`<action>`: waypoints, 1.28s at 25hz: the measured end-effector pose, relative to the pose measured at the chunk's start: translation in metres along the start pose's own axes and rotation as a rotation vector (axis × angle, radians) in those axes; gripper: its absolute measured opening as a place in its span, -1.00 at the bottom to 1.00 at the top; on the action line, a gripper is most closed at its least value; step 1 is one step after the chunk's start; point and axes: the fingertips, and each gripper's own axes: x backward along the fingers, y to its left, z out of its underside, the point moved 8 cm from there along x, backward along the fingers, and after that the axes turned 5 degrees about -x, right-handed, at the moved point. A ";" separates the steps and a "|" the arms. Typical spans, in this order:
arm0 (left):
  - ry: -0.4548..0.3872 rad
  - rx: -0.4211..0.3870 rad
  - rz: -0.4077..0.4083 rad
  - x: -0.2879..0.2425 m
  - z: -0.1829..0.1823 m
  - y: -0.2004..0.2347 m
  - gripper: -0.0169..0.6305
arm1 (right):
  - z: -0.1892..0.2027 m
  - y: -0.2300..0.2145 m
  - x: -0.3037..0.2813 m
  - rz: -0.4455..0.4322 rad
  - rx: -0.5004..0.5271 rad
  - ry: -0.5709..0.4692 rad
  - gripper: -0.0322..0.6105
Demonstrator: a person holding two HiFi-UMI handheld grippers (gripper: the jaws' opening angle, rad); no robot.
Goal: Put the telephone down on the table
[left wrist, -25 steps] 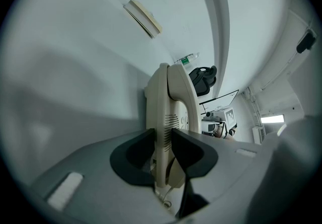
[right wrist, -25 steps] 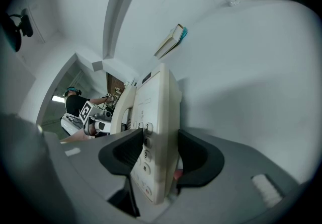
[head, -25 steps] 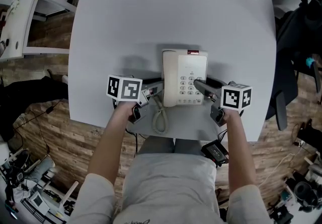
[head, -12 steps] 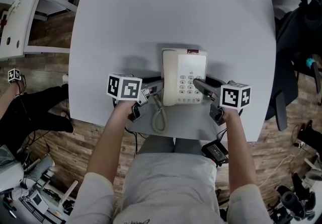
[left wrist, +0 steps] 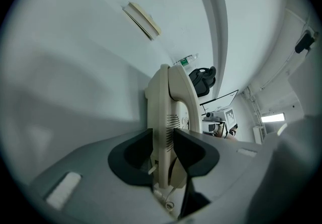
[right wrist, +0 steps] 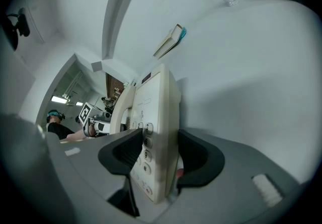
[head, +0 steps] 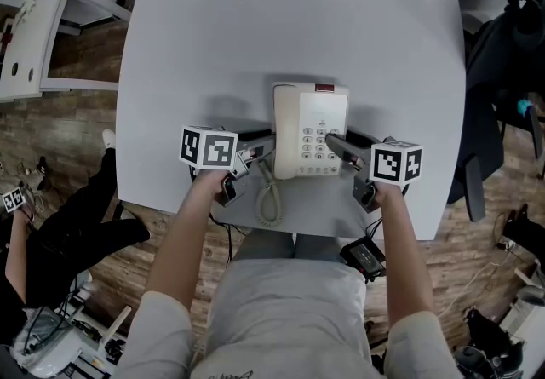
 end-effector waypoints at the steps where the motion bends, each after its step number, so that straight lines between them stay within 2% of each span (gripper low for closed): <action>1: 0.000 0.000 -0.002 0.000 0.000 0.000 -0.49 | 0.000 0.000 0.000 0.000 0.000 0.000 -0.18; 22: -0.024 -0.011 -0.041 0.015 -0.001 0.007 -0.46 | -0.001 -0.002 0.002 0.015 0.011 0.013 -0.20; 32: -0.054 -0.010 -0.039 0.024 0.003 0.004 -0.49 | -0.001 0.001 0.016 0.021 0.021 -0.018 -0.24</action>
